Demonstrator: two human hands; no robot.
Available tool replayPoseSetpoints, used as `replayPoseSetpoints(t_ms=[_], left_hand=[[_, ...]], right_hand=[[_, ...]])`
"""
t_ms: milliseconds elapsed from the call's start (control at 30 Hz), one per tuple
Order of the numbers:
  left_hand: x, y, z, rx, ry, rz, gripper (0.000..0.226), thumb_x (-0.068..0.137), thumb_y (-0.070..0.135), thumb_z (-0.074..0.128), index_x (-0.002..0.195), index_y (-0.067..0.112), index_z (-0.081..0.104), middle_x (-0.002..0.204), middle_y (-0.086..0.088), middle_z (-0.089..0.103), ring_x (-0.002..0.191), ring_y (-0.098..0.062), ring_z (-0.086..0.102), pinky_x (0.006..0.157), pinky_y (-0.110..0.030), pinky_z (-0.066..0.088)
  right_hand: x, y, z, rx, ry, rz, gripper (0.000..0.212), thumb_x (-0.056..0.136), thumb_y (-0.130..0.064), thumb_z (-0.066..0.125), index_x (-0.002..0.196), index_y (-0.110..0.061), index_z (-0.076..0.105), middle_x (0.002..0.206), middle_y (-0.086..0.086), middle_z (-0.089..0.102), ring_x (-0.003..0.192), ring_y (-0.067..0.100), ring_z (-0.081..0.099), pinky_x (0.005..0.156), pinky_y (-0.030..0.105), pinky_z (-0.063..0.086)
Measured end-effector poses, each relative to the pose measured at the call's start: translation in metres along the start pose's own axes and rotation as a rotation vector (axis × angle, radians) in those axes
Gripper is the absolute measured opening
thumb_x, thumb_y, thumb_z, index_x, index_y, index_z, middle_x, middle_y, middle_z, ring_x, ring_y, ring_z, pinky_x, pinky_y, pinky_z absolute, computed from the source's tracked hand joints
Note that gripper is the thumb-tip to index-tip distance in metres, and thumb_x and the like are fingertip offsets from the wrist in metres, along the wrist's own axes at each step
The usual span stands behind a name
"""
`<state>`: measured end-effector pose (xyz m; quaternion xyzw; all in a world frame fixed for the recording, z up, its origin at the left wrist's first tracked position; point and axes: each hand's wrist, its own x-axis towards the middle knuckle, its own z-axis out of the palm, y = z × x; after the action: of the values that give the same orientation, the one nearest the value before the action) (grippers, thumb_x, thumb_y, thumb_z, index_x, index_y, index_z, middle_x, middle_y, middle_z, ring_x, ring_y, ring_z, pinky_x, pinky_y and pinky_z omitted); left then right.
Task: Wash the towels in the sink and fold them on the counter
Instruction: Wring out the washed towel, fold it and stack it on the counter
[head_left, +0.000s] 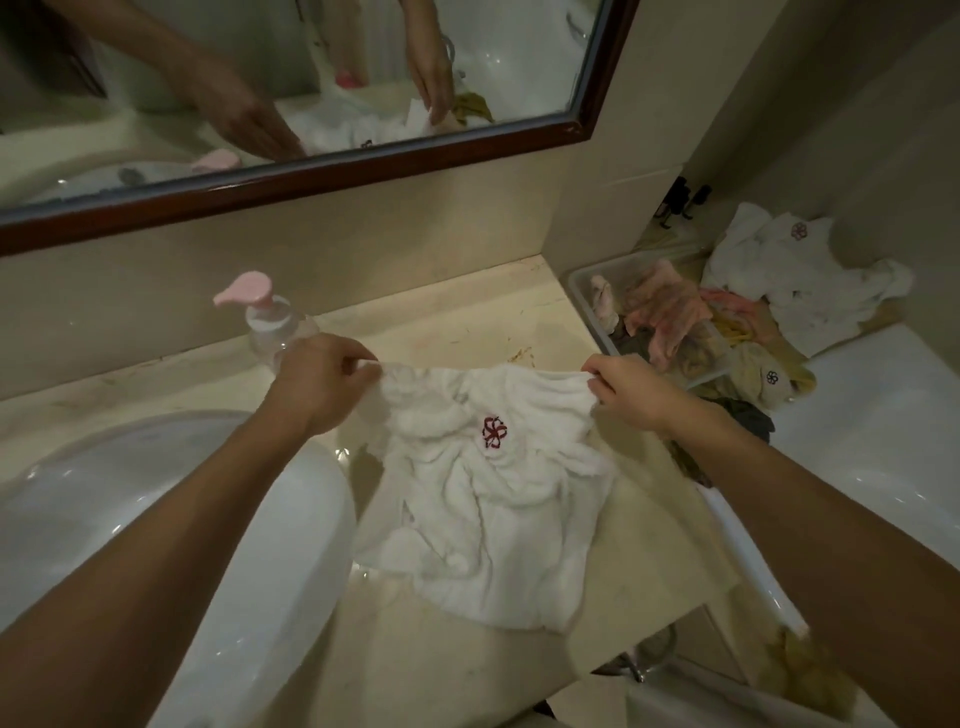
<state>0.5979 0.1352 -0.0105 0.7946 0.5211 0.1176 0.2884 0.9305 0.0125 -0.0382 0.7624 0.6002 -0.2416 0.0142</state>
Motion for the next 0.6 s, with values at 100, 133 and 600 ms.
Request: replayPoseSetpoints(t_ms=[100,133,600], left_hand=[[-0.02,-0.011,-0.014,-0.09,0.068,-0.009,0.015,0.092,0.017,0.066,0.098,0.009,0.078,0.092,-0.009,0.075,0.078,-0.022,0.067,0.078,-0.036,0.056],[-0.025,-0.014,-0.019,-0.11,0.081,-0.012,0.015,0.092,0.017,0.066,0.099,0.01,0.078,0.091,-0.008,0.075,0.078,-0.023,0.068,0.08,-0.04,0.057],[-0.054,0.036,-0.126,-0.212,0.622,0.344,0.019,0.097,0.019,0.06,0.104,0.007,0.074,0.089,-0.007,0.07,0.077,-0.021,0.064,0.072,-0.029,0.049]], right_hand=[[-0.026,0.004,-0.011,-0.094,0.014,0.02,0.021,0.105,-0.015,0.04,0.103,-0.002,0.056,0.097,0.015,0.062,0.091,0.03,0.055,0.079,0.042,0.046],[-0.035,0.006,-0.015,-0.117,0.018,0.044,0.02,0.105,-0.015,0.04,0.103,-0.002,0.055,0.096,0.014,0.06,0.088,0.029,0.054,0.074,0.039,0.044],[-0.178,-0.014,-0.13,-0.127,0.407,0.076,0.011,0.104,-0.022,0.047,0.097,-0.019,0.055,0.095,0.003,0.059,0.081,0.015,0.053,0.069,0.028,0.039]])
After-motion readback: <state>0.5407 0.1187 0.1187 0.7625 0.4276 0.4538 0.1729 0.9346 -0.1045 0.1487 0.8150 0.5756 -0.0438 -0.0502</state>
